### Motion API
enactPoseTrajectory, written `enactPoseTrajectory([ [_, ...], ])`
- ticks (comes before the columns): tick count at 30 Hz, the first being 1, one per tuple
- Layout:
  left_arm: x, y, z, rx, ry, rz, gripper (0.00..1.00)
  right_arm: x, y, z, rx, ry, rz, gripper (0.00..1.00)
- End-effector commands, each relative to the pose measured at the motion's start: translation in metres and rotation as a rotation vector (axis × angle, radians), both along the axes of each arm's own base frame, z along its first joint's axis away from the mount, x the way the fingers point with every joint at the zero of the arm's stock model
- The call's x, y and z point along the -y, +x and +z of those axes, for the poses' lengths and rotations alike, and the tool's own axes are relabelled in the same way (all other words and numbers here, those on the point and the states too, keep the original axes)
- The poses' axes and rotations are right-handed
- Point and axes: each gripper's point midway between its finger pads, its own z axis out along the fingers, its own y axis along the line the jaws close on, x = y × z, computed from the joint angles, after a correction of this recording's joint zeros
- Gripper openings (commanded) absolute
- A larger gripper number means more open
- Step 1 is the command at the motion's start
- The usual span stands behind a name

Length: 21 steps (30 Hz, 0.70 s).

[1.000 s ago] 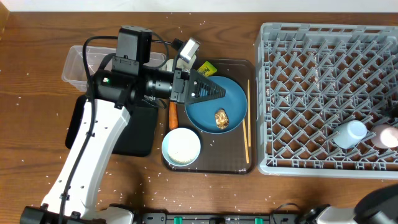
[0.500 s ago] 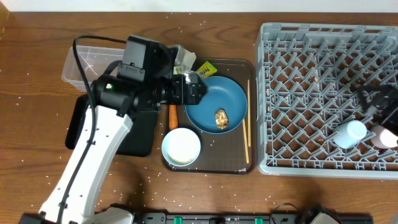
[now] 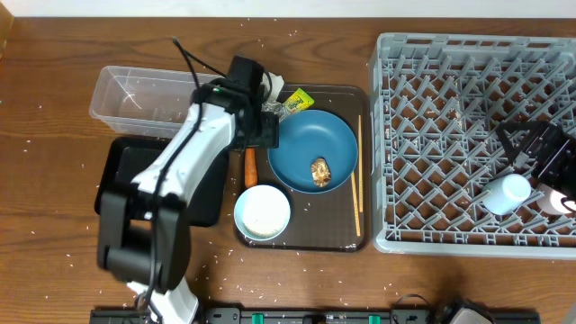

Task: Sort waste into correct bins and load items into the dishwasher rack
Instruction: 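Grasp the blue plate rim with the left gripper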

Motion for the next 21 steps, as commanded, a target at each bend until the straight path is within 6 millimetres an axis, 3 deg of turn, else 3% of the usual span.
enactPoseTrajectory([
  [1,0.0,-0.001,-0.023,-0.034,0.033,-0.013,0.61,-0.001,0.0,0.001,0.002,-0.011,0.012,0.99],
  [4,0.009,-0.002,-0.038,-0.055,0.033,-0.035,0.54,-0.001,0.0,0.0,0.001,-0.01,0.012,0.99],
  [9,0.023,-0.002,-0.062,-0.067,0.046,-0.078,0.52,-0.001,0.001,-0.001,-0.004,-0.007,0.012,0.99],
  [16,0.023,0.003,-0.076,-0.06,0.073,-0.08,0.07,0.001,0.0,-0.003,-0.014,-0.012,0.005,0.99],
  [21,0.018,0.004,-0.073,-0.049,0.1,-0.072,0.06,0.003,-0.002,-0.005,-0.029,-0.022,-0.007,0.99],
])
